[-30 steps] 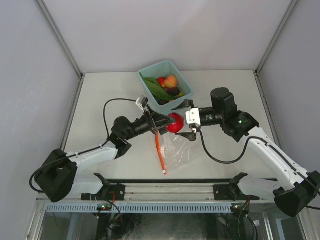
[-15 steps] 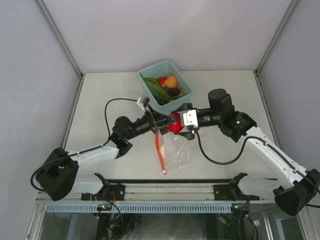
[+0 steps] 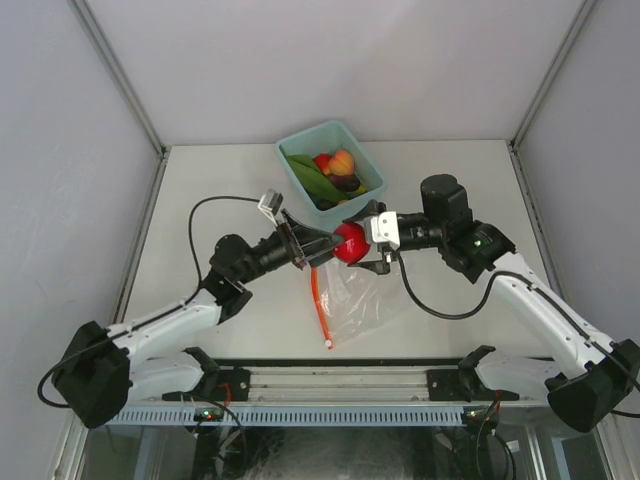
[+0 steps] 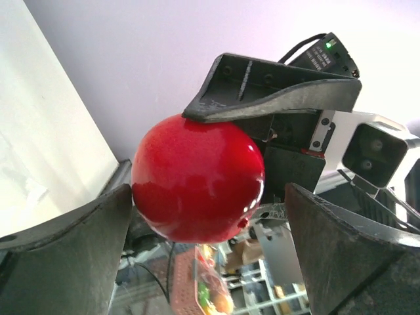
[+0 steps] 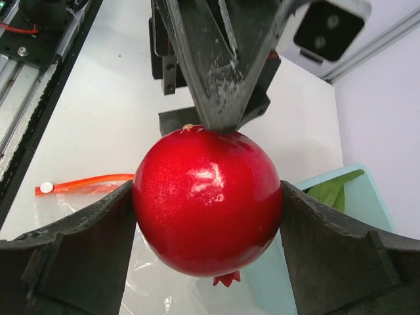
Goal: Open the zip-top bag and remove the fake food
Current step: Place the fake fruit in the bin.
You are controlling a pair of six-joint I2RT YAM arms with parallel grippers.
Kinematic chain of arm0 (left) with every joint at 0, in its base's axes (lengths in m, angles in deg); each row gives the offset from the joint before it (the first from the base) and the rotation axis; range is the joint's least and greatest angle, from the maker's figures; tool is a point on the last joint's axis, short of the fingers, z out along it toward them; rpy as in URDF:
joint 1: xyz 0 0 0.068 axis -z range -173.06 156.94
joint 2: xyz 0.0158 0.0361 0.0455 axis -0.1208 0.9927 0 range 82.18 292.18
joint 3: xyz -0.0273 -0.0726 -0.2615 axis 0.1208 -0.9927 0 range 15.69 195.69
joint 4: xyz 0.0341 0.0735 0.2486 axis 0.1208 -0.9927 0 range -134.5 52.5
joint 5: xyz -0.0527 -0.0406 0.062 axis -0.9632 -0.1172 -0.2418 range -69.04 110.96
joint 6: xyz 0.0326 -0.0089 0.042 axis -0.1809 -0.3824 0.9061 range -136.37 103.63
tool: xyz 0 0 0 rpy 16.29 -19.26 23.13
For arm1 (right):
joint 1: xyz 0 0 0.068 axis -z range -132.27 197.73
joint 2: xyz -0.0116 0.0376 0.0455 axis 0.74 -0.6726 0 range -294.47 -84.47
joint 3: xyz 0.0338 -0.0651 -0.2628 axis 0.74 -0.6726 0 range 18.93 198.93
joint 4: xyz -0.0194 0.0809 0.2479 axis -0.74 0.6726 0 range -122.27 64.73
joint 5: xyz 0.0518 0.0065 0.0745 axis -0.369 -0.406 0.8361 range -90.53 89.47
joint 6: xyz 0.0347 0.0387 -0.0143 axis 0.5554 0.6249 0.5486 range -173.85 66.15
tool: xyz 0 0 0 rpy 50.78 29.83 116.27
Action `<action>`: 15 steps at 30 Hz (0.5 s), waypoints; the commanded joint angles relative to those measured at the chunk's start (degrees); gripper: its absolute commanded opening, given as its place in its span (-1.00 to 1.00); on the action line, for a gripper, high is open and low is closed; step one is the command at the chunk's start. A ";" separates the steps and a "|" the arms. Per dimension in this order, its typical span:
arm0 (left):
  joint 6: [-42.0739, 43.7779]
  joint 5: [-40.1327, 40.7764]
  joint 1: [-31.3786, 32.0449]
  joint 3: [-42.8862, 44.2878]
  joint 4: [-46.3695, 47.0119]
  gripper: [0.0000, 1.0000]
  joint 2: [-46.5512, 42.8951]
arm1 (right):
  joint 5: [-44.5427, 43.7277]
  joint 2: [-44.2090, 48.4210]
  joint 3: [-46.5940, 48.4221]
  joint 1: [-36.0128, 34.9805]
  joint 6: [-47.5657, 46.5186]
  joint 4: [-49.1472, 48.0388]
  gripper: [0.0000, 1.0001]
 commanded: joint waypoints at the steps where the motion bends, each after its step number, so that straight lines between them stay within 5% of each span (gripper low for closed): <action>1: 8.96 3.76 -1.72 -0.50 -8.27 1.00 -7.08 | 2.65 0.00 0.37 1.60 3.31 -2.47 -0.60; 9: 24.69 9.07 -5.46 3.85 -34.08 1.00 -15.55 | 4.87 -1.80 0.39 6.52 15.59 -11.98 -0.73; 15: 29.89 15.13 -8.54 3.51 -39.04 1.00 -20.42 | 2.21 -6.90 3.95 8.62 25.79 -16.21 -0.89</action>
